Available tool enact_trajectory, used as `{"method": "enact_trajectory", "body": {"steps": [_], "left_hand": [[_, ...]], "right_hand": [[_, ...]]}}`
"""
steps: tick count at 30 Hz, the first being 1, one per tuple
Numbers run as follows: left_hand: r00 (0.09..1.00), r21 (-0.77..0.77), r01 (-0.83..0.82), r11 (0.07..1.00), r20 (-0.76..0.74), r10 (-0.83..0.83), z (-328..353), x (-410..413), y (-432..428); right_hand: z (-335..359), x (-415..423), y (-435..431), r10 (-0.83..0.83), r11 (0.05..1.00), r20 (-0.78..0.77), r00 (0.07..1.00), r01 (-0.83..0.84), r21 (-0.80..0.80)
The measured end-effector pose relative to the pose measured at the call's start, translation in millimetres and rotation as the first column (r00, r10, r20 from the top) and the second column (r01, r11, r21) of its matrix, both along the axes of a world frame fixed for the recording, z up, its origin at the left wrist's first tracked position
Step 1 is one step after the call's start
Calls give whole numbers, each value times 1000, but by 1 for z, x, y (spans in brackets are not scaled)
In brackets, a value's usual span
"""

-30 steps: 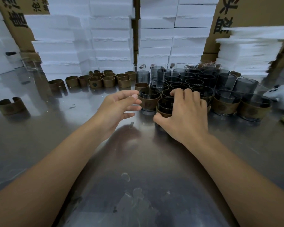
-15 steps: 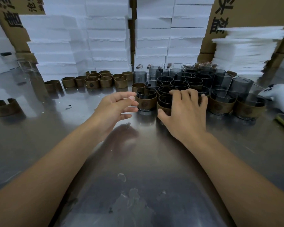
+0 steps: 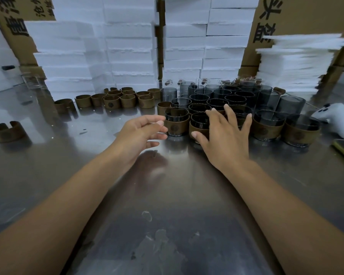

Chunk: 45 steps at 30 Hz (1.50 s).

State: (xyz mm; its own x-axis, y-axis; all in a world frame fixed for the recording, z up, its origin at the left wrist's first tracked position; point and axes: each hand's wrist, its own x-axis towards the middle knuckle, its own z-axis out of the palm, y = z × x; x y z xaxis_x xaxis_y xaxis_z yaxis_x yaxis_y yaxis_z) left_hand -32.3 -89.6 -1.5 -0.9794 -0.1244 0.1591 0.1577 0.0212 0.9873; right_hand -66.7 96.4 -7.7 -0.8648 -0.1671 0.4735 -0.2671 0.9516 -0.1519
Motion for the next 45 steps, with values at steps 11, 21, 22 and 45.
{"method": "enact_trajectory", "body": {"steps": [11,21,22,45], "left_hand": [[998,-44,-58,997,-9,58,-3,-4,-2],[979,-80,-185,980,-99,177,-13,-26,-1],[978,-88,-189,978,-104,179,-14,-28,-1],[974,-160,-206,965,-130,186,-18,-30,-1]], "right_hand": [[11,0,5,62,972,-160,985,-96,-212],[64,-93,78,-95,942,-82,992,63,-331],[64,-103,86,-97,932,-45,994,75,-354],[59,-155,109,-233,941,202,951,273,-201]]}}
